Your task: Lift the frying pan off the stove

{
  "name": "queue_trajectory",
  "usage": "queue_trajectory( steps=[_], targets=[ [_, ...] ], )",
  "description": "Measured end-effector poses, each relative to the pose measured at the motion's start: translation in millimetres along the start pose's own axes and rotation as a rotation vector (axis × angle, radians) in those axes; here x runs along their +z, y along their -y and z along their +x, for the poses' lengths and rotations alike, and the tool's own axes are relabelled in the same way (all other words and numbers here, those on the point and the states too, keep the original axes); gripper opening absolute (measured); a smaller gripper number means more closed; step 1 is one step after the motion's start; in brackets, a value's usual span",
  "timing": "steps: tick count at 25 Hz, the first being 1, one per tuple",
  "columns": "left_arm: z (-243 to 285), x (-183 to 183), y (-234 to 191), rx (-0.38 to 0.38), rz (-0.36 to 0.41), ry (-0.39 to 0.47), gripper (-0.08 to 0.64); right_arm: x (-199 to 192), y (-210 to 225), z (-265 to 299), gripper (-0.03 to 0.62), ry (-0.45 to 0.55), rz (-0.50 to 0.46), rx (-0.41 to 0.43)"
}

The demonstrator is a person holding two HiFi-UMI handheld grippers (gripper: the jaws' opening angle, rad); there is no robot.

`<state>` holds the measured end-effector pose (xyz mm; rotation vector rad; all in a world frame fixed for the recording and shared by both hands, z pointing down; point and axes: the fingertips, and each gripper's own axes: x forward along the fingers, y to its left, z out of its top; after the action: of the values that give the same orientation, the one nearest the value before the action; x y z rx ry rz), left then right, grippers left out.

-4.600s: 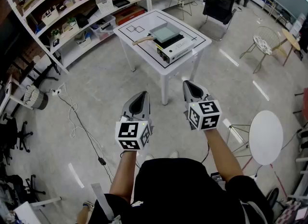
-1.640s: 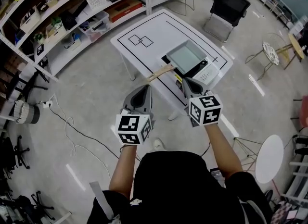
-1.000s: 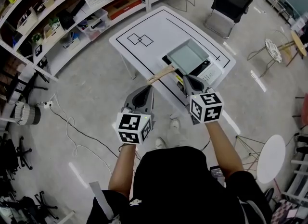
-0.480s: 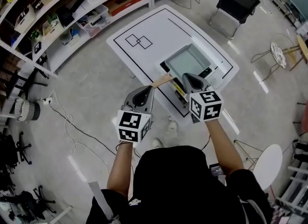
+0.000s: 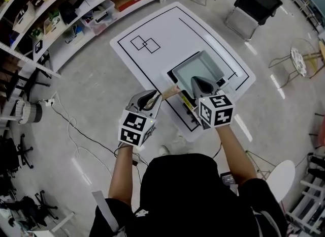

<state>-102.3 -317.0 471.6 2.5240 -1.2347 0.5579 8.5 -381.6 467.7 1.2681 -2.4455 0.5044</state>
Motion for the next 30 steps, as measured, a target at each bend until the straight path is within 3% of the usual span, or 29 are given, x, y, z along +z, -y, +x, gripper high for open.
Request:
queue_trajectory(
  steps=[6,12,20,30],
  targets=[
    [27,-19,-2,-0.036,0.113,-0.141,0.158,-3,12,17,0.002,-0.021,0.017,0.016],
    [51,-46,2,-0.132,0.2,-0.292,0.219,-7,25,28,0.002,-0.031,0.036,0.023],
    [72,-81,5,-0.198,0.249,-0.48,0.259,-9,40,36,0.002,-0.032,0.064,0.019],
    [88,-104,9,-0.246,0.296,-0.6,0.258,-20,52,49,0.002,-0.074,0.08,0.012]
  ],
)
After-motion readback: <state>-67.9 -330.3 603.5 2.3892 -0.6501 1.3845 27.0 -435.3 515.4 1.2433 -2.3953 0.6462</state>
